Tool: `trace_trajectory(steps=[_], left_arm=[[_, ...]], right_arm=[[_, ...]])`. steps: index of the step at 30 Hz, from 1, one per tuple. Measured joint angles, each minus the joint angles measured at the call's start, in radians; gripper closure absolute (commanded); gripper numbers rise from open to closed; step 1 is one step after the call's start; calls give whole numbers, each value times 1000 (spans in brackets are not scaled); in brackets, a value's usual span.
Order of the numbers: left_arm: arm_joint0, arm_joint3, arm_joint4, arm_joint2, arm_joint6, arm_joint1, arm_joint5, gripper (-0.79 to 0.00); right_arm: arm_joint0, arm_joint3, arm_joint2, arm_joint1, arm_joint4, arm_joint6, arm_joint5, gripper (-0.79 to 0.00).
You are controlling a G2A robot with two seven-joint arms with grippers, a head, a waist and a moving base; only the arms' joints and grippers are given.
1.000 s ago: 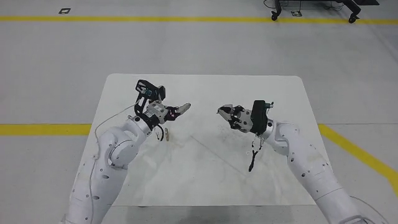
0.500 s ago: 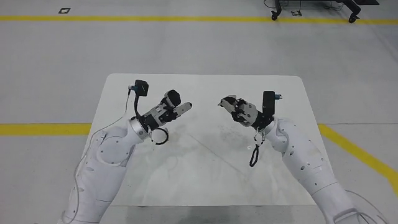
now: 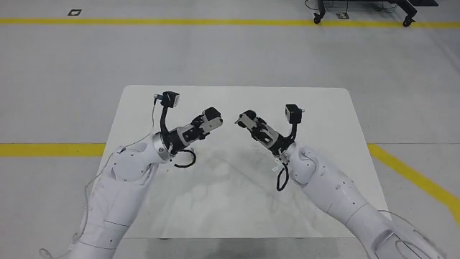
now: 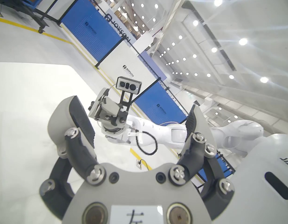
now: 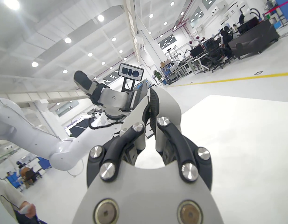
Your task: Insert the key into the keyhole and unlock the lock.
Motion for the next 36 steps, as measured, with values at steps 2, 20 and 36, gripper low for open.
trace_trajectory(steps=[2,20,36], left_arm=[[-1,-2,58,9,22,0,3,-369],[-15,2,144,46,52,3,54,-354],[-29,8,162,76,32,8,62,0]], right_arm=[[11,2,-15,2,75,55,0,0],[3,-28,41,2,337,367,0,0],[-23,-22,130,-32,396,542,0,0]])
